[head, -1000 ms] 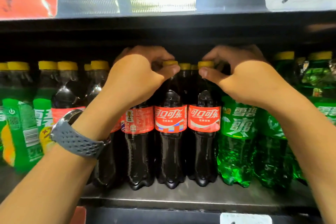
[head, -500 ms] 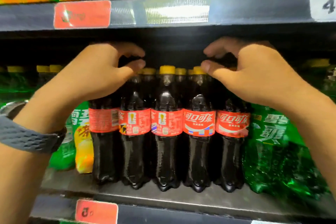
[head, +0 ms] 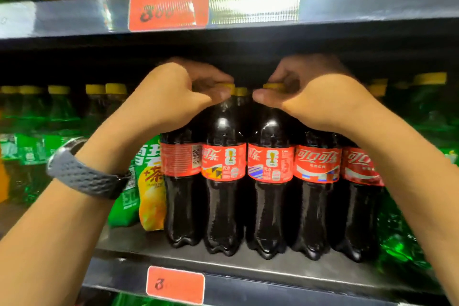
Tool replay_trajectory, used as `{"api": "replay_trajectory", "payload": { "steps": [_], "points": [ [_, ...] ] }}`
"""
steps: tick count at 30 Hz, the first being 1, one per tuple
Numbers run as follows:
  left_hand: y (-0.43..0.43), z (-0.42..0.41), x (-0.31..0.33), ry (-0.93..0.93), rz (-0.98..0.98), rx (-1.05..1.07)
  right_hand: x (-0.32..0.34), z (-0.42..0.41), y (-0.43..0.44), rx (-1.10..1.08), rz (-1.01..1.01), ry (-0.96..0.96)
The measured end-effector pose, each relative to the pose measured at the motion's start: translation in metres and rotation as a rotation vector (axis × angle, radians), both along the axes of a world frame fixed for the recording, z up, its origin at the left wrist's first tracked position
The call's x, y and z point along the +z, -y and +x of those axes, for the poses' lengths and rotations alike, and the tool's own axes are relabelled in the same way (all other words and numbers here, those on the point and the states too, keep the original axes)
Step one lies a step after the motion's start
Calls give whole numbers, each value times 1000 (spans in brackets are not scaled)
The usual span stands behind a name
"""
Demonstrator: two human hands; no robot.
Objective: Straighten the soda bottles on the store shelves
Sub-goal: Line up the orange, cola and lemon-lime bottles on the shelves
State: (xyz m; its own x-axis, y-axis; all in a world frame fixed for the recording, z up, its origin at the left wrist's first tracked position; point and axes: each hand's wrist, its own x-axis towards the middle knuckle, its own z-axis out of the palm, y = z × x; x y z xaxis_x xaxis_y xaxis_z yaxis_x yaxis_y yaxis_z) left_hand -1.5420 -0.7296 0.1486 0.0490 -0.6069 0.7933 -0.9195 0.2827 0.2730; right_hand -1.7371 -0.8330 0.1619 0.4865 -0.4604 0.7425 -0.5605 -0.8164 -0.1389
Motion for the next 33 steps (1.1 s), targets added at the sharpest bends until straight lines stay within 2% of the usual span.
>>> {"api": "replay_trajectory", "payload": {
  "steps": [10,16,21,33],
  "points": [
    [8,-8,-8,47,-135,101,-1,-5,-3,102,91,-14],
    [1,0,-5,140,-26,72,-6,-7,-4,91,95,12],
    [6,-1,-5,36,-63,32,-5,-2,-4,-60,26,-20],
    [6,-6,-10,49,-125,63,-2,-5,-2,107,111,-25]
  ]
}}
